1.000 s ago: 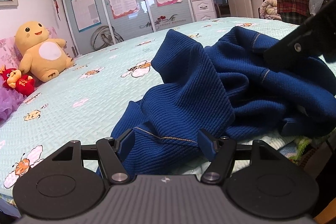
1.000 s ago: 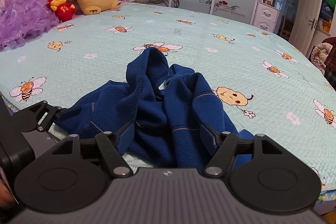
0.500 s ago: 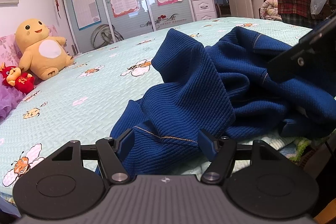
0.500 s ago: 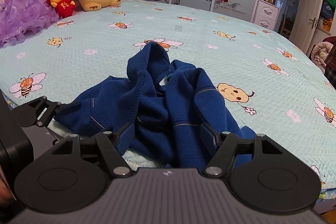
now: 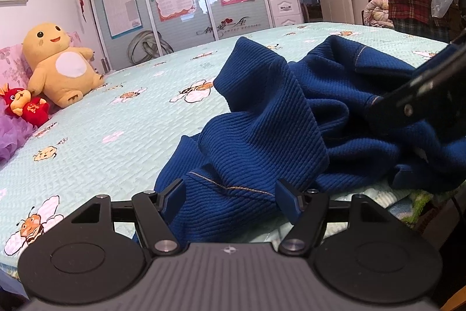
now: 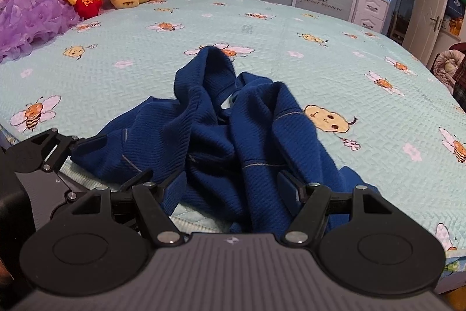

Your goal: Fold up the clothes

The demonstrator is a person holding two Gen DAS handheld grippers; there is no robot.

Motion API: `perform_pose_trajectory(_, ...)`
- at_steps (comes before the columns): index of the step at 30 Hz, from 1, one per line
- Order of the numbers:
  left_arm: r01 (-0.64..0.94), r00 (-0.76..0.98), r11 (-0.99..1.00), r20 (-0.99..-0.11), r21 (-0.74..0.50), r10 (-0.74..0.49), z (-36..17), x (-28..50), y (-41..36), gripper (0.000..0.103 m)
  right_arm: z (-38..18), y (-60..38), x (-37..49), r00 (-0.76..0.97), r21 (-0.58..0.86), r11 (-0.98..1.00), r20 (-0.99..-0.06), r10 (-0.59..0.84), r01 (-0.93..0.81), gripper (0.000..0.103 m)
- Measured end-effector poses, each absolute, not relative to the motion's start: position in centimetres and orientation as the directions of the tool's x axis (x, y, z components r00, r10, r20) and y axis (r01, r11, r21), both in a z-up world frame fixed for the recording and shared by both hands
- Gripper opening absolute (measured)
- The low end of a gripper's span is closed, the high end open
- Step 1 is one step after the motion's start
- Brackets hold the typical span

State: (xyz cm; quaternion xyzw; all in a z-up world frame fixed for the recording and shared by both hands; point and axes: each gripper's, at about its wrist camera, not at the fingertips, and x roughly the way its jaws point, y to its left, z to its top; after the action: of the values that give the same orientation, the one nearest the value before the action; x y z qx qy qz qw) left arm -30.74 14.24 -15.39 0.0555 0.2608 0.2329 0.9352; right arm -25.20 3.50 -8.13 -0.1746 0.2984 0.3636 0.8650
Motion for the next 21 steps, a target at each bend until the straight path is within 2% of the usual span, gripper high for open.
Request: perform_pose_trajectory(21, -0.407, 0.762, 0.898, -0.479, 0.169, 0.435, -16.5, -30.4, 15.1, 0.073, -10.3, 5.0, -23.3, 0.563, -0.118, 0.682, -0.673, 0.48, -0.722, 0.069)
